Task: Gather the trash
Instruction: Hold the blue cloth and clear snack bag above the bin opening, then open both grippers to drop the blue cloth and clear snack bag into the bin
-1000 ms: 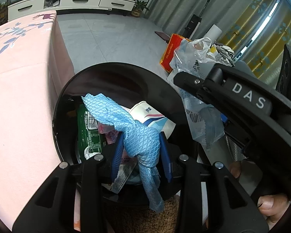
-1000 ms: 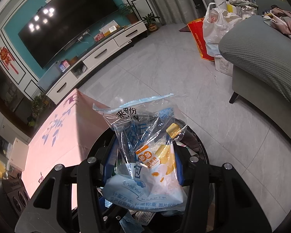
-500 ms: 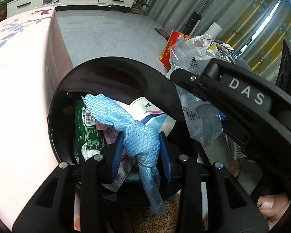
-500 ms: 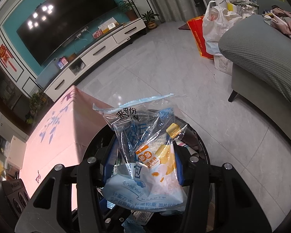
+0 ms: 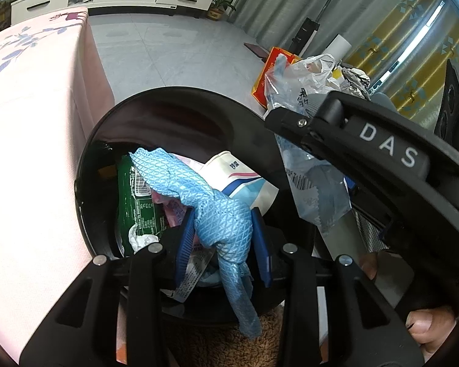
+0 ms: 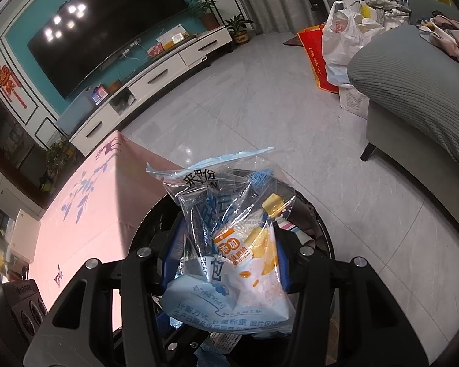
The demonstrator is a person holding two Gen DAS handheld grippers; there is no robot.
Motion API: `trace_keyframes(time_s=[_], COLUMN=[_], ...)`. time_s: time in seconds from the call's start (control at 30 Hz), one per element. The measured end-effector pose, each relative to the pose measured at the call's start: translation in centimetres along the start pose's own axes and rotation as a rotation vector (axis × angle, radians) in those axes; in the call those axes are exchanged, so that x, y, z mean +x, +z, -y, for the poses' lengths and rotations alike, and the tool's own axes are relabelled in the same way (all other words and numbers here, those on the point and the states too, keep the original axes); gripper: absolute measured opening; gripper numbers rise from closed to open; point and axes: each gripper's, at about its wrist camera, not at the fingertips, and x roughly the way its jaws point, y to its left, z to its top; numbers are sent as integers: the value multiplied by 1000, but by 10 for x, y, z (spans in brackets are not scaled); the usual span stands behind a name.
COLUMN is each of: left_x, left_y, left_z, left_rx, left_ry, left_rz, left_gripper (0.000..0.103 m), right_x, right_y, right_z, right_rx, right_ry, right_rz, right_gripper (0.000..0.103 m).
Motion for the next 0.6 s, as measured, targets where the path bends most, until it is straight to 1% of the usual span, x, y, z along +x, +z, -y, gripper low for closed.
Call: trace_keyframes(time_s=[0.6], left_x=[5], left_y=[-4], left_z=[-3], left_rx=[-13], left_ry=[4], left_rz=[-12], left_gripper=[37], right_x=[3], right_y=[-1], right_z=[1], right_rx=[-4], right_ry=[-5], right_rz=[-9], right_gripper=[52])
